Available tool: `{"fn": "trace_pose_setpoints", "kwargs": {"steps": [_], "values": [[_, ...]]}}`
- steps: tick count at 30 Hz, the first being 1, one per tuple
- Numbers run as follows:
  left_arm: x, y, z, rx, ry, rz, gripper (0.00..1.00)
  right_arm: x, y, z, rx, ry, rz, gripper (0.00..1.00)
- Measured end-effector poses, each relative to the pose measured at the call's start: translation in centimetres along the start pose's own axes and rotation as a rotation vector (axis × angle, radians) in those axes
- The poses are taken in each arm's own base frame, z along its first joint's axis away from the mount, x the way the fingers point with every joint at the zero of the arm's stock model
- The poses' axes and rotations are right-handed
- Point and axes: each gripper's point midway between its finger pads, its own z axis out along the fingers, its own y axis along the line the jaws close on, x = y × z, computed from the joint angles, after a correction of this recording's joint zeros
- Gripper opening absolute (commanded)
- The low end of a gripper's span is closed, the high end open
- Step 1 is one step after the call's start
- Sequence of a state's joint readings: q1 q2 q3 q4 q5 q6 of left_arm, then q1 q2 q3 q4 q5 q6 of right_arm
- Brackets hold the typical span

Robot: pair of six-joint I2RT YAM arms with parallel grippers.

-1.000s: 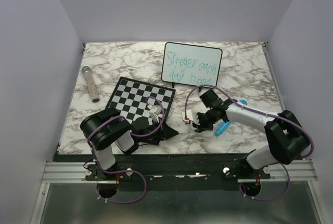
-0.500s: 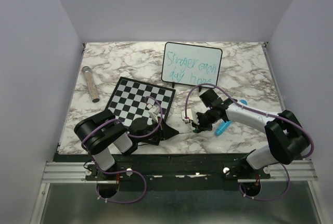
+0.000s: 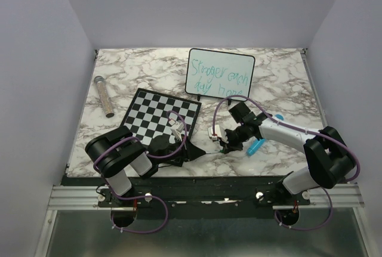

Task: Write a sentence on the whiteboard
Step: Insert the pen cap into the whiteboard marker.

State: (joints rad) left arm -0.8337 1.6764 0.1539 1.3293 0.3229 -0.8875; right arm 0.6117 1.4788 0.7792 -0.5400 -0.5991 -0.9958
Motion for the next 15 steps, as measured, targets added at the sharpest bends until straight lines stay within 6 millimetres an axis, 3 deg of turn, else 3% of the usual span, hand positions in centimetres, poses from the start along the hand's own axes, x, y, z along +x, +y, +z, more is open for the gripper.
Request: {"fn": "trace_pose_setpoints", "kwargs": {"steps": [15], "values": [[0.06, -0.07, 0.02, 0.002, 0.002, 0.000, 0.00, 0.27, -0.04, 0.18, -0.005, 0.012, 0.017, 0.01]]}}
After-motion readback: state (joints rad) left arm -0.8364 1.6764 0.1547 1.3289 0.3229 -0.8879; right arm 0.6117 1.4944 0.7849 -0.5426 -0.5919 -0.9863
